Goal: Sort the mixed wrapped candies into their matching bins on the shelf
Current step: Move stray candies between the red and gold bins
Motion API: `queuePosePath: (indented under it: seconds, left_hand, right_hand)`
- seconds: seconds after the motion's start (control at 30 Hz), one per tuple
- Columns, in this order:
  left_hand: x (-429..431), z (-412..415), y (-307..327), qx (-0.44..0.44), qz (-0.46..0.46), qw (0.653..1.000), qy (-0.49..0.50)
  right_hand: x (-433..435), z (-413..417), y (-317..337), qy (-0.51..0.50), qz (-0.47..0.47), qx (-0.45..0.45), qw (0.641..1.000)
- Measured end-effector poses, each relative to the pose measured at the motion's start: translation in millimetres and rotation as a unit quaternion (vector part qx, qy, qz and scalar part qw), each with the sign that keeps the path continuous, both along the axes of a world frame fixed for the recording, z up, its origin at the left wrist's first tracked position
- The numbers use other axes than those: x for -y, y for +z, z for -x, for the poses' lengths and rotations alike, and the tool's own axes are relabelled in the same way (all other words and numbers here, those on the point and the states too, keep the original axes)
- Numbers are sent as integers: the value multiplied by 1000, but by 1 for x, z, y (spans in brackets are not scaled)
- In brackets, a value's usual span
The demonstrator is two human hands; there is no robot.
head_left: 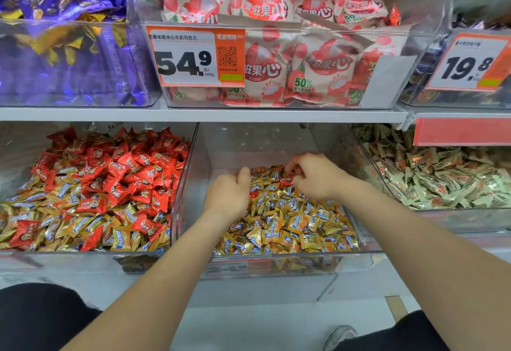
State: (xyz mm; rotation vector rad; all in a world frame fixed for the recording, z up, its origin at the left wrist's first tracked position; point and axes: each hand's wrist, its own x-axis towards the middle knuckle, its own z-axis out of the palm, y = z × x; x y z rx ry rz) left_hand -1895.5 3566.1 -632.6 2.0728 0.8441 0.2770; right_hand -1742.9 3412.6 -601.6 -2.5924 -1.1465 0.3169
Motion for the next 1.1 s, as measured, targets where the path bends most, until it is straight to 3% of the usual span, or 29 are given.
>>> queuePosePath:
  seconds: [0.13, 0.3, 0.4, 0.53, 0.73, 0.93, 1.0, 1.1]
  left_hand:
    - [-3, 2, -8, 5, -74, 997, -20]
    - [-4, 3, -9, -96, -126, 985, -75]
    - [-6, 0, -18, -136, -162, 972, -98]
    - [-11, -1, -26, -157, -135, 968, -141]
    - [-14, -6, -27, -182, -140, 965, -124]
    - [-6, -2, -17, -148, -84, 980, -102]
    - [-3, 1, -9, -94, -61, 991, -66]
    - [2, 5, 12, 36, -3, 996, 81]
  right_hand:
    - [-9, 2, -15, 33, 75, 56, 995]
    - [-21, 9, -21, 60, 123, 91, 986]
    - [-22, 8, -21, 54, 135, 66, 987]
    - [-20, 10, -9, -1, 51, 3, 999]
    - [-21, 13, 2, -30, -24, -23, 999]
    - [-25, 23, 1, -3, -47, -11, 999]
    - [-27, 23, 0, 14, -57, -20, 998]
    - [-31, 27, -3, 34, -66, -56, 996]
